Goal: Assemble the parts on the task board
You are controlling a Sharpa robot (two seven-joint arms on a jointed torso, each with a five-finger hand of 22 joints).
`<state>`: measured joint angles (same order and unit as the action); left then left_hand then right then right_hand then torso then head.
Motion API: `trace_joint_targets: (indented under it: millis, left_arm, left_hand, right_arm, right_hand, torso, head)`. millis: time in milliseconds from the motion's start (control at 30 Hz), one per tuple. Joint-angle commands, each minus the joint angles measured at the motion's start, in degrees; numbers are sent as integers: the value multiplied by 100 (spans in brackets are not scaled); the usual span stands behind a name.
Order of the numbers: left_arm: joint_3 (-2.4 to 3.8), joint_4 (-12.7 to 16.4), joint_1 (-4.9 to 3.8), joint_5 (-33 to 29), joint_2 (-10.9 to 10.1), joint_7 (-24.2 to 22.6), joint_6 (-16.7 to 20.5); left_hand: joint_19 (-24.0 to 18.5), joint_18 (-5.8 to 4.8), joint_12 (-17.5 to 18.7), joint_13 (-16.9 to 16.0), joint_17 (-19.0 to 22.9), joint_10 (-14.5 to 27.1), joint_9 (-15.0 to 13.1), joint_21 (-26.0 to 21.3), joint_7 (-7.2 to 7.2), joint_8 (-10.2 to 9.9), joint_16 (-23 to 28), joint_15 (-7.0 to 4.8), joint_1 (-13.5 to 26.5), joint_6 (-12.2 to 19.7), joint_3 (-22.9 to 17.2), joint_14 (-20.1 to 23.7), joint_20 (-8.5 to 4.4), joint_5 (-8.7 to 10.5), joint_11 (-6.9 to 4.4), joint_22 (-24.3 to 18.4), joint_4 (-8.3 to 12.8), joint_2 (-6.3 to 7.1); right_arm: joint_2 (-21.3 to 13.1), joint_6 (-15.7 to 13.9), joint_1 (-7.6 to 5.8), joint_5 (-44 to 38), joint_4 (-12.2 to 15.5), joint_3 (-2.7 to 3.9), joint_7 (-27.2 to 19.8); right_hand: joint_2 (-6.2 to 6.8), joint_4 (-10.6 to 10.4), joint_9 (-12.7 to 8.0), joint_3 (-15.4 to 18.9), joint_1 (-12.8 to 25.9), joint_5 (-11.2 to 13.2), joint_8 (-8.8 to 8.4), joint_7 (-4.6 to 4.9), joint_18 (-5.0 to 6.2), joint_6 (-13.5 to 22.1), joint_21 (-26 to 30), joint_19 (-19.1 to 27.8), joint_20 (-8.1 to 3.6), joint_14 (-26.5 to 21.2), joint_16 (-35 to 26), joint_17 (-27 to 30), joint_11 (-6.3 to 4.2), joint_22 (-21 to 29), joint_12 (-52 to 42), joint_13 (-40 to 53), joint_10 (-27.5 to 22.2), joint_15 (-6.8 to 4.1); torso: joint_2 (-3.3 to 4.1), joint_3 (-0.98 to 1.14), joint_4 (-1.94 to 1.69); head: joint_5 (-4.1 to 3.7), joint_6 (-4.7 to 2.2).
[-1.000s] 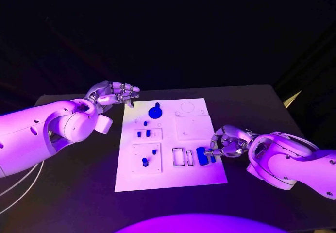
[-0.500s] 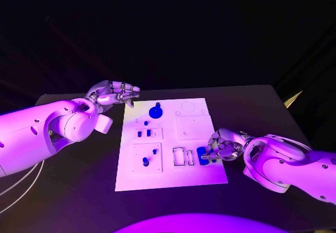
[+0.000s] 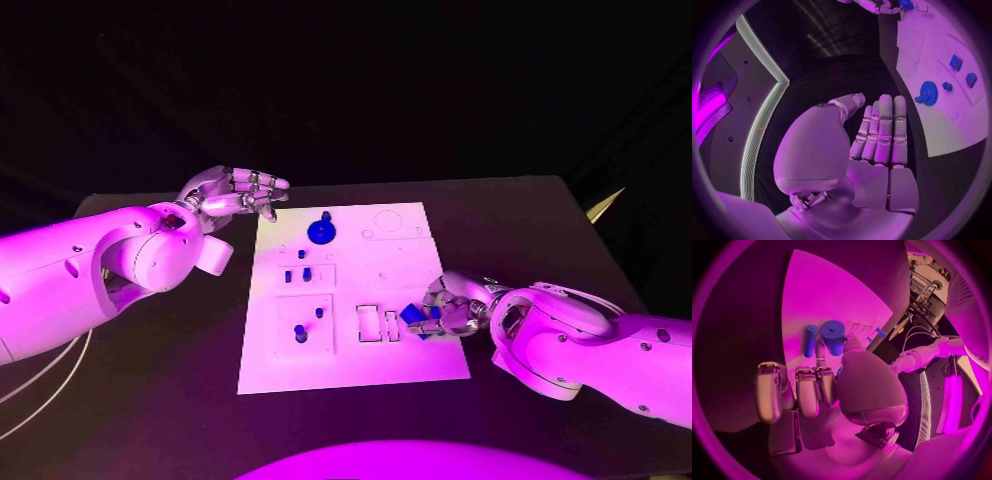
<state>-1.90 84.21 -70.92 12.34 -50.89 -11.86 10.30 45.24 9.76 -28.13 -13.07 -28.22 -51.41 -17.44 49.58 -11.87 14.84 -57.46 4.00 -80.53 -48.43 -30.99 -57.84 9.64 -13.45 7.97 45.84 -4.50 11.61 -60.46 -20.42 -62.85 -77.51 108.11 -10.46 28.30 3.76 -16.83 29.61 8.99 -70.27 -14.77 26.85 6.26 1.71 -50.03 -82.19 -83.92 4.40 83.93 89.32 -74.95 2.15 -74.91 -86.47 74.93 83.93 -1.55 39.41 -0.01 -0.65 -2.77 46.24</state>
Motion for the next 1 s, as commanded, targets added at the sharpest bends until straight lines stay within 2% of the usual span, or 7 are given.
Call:
trace_joint_targets:
  millis: [33, 233, 400, 433, 567, 800, 1000]
  left_arm:
    - [4, 15, -2, -37, 2, -36, -75]
    - [4, 15, -2, -37, -7, -30, -74]
    - [4, 18, -2, -37, -9, -28, -74]
    - [4, 18, -2, -37, -10, -28, -74]
    - [4, 18, -2, -37, -10, -26, -75]
    - [3, 16, -2, -37, -8, -21, -76]
    - [3, 13, -2, -37, 2, -10, -84]
  left_hand:
    - [8, 70, -34, -1, -10, 38, -5, -21, -8, -1, 27, 7, 54, 31, 24, 37, 33, -7, 19, -5, -7, -18]
    - [8, 70, -34, -1, -10, 38, -5, -21, -8, -1, 27, 7, 54, 31, 24, 37, 33, -7, 19, -5, -7, -18]
    - [8, 70, -34, -1, -10, 38, -5, -21, -8, -1, 27, 7, 54, 31, 24, 37, 33, -7, 19, -5, -7, -18]
    - [8, 70, -34, -1, -10, 38, -5, -21, -8, -1, 27, 7, 54, 31, 24, 37, 33, -7, 19, -5, -7, -18]
    - [8, 70, -34, -1, -10, 38, -5, -21, -8, -1, 27, 7, 54, 31, 24, 37, 33, -7, 19, -5, -7, -18]
    - [15, 71, -44, 0, -12, 45, -6, -39, -8, 2, 26, 6, 53, 33, 26, 40, 34, -9, 18, -17, -17, -23]
    - [15, 71, -44, 0, -12, 45, -6, -39, -8, 2, 26, 6, 53, 33, 26, 40, 34, -9, 18, -17, -17, -23]
  right_arm:
    - [47, 145, 34, -113, -60, -2, 158]
    - [133, 204, 69, -121, -147, -2, 173]
    - [166, 137, 78, -131, -175, -2, 203]
    - [170, 63, 79, -132, -171, -1, 203]
    - [171, -202, 81, -104, -139, -1, 163]
    - [117, -691, 71, 62, 49, 5, 16]
    - [47, -983, -53, 156, 253, 19, -89]
  right_hand:
    - [11, 1, -13, 30, 49, -28, 12, 1, -36, -46, -32, -422, -36, 591, 38, -1420, -22, -1333, -35, 982, 211, -40]
    - [-6, 8, -13, 38, 63, -30, 27, -9, -39, -73, -49, -426, -40, 592, 41, -1428, -30, -1337, -45, 1002, 226, -45]
    - [-62, 37, -22, -35, -178, -16, 74, -52, -44, -167, -81, -432, -68, 593, 44, -1434, -70, -1343, -50, 1030, 245, -80]
    - [-86, 31, -28, -100, -266, 47, 90, -69, -46, -209, -96, -435, -79, 593, 43, -1433, -85, -1346, -57, 1049, 260, -92]
    - [-179, 30, -41, -276, -454, 24, 126, -128, -66, -347, -210, -463, -113, 597, 50, -1453, -138, -1372, -120, 1157, 346, -135]
    - [-260, 24, -63, -502, -595, -56, 144, -211, -93, -506, -361, -501, -168, 600, 55, -1468, -214, -1408, -169, 1243, 414, -198]
    - [-282, 21, -71, -562, -601, -97, 142, -230, -112, -541, -467, -528, -184, 605, 64, -1495, -232, -1433, -230, 1333, 481, -215]
  torso:
    - [-1, -4, -4]
    - [0, -5, 2]
    - [-1, -3, 3]
    - [-1, -3, 3]
    - [1, -1, 6]
    - [-3, 0, 7]
    - [-5, -6, 2]
  head:
    - [4, 7]
    - [10, 15]
    - [19, 11]
    - [19, 11]
    - [18, 5]
    - [26, -4]
    - [19, -26]
